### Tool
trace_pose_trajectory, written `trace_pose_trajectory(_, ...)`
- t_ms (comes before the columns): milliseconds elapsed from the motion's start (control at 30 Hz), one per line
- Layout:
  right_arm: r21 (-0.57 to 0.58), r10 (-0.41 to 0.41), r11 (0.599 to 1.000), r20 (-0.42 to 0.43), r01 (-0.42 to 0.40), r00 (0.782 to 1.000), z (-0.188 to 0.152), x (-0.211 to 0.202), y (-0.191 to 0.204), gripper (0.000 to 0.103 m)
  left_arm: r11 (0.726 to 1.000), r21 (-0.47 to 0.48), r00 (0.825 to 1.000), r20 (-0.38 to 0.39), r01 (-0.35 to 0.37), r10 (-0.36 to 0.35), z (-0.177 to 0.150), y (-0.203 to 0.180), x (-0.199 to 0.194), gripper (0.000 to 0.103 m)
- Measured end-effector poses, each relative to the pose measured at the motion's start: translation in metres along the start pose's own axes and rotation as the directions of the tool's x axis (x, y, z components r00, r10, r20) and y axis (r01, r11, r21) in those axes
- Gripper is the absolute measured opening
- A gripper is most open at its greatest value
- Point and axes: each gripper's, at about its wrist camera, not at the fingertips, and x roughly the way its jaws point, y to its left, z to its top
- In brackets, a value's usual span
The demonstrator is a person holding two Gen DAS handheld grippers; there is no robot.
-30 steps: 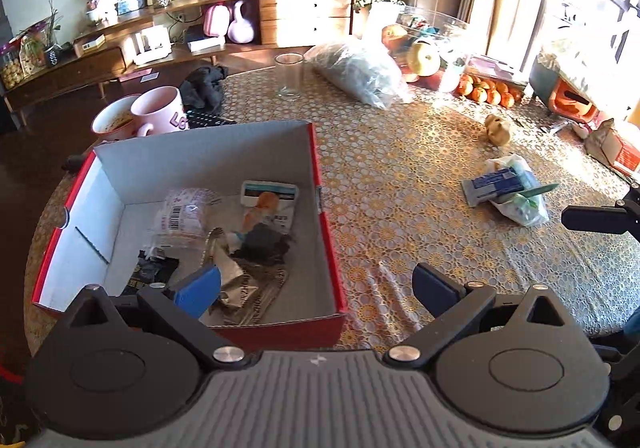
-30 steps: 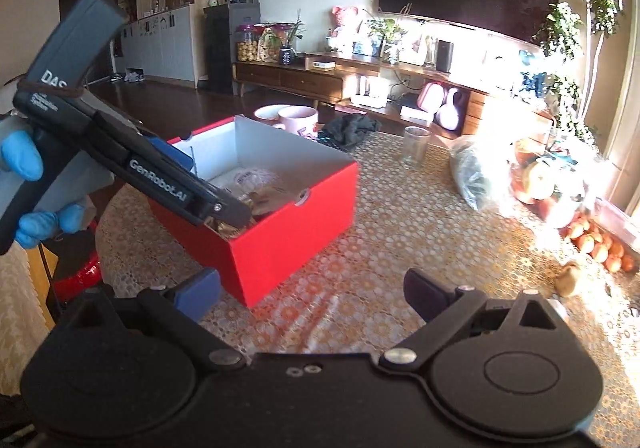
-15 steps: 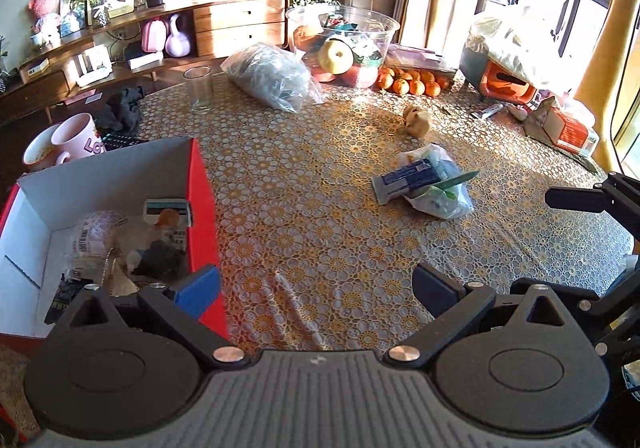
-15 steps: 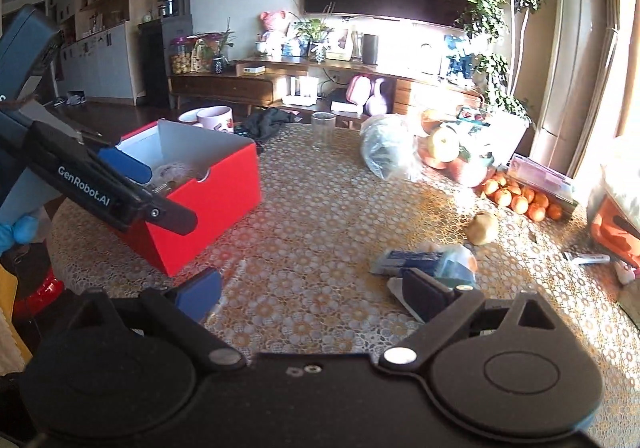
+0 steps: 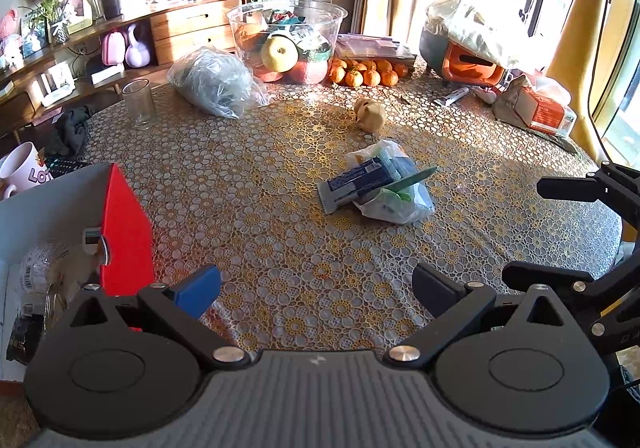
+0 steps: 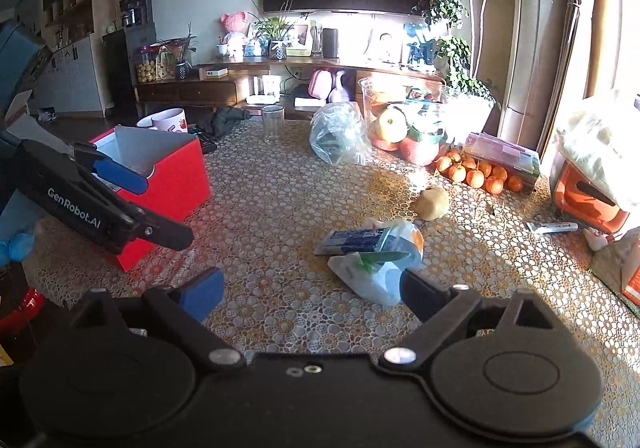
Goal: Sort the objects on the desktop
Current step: 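Move the left tool to the blue packet while the right tool reaches the green stick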
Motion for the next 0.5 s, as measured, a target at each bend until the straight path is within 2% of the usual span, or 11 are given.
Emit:
trace_pose_trajectory(200,0.009,-0.027,1.000,-0.002,0.027,1.000,-0.003,0.007,-0.016,0.092,0.999,0.036,1.000,0.010,-0.011,0.011,0.010,-0.005,0.021,0.102)
trace_pose_trajectory(500,0.034,-0.060,0.998,-0.031,0.061,0.998,-0.007,0.028,-0.040,0.086,0.990,0.137,1.000,0.013,0.016,-0.018,0.032,-0.015,0.059,0.102)
